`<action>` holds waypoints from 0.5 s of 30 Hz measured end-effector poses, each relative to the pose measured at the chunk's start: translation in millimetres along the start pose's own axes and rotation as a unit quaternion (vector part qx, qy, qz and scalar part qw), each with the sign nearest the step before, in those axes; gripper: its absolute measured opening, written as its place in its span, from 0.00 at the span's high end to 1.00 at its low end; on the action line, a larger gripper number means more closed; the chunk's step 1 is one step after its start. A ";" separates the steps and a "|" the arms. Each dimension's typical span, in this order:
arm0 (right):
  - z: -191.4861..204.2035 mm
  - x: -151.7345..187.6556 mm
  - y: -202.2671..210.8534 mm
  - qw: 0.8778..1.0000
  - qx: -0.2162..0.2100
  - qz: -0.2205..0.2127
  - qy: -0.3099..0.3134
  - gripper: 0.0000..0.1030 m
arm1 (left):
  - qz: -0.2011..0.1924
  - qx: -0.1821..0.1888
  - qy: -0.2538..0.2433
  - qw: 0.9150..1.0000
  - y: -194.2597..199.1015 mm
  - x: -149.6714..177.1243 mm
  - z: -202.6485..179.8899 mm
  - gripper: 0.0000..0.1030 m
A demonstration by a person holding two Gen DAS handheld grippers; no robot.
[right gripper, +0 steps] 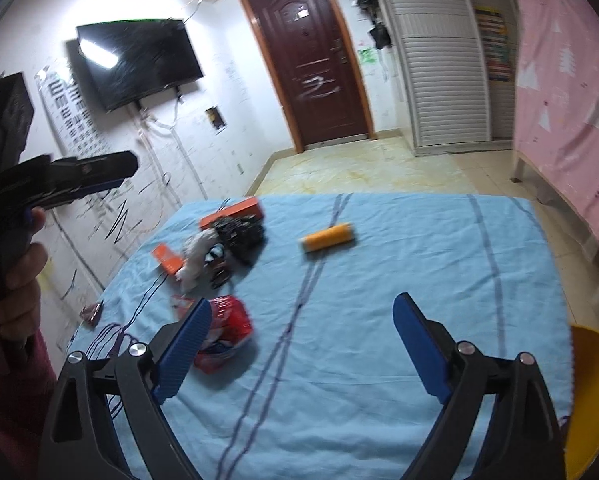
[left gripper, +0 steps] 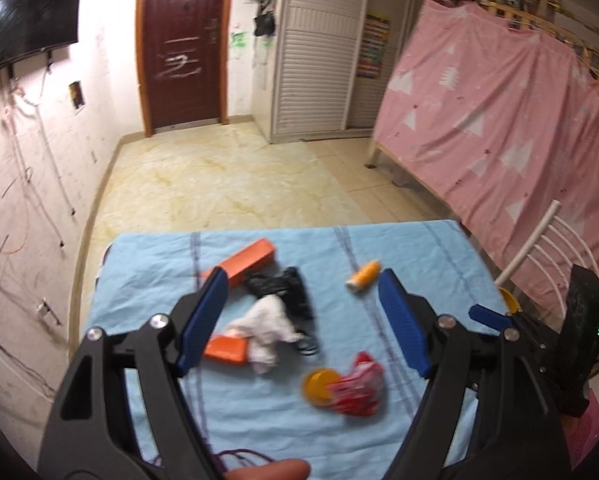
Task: Collect trash
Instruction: 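Grasp the orange printed box with the left tool while the right tool grasps the red plastic bag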
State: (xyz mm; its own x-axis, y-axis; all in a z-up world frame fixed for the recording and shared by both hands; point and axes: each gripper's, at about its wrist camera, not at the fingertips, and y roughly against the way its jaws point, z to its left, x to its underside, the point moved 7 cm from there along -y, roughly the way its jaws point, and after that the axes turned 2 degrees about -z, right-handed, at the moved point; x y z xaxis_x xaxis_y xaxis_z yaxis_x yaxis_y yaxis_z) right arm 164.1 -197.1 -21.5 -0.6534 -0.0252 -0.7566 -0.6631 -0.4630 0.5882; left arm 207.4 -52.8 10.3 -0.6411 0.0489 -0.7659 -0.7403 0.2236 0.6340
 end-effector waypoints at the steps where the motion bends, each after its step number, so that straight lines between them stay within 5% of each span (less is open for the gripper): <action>1: 5.0 0.7 -2.7 1.000 -0.004 0.004 0.004 0.17 | 0.002 -0.003 0.003 1.000 -1.1 1.5 5.6 0.29; 15: 59.8 19.6 -49.2 0.995 -0.039 0.067 0.058 0.15 | 0.043 -0.037 0.041 0.998 -27.8 30.8 71.1 0.29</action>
State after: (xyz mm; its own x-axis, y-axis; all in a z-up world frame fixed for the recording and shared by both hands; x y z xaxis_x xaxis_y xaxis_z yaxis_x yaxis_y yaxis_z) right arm 162.1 -121.8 -48.1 -0.6842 -0.1906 -0.7039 -0.5402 -0.5158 0.6649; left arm 222.6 11.7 -38.5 -0.7146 -0.0151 -0.6994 -0.6932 0.1495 0.7051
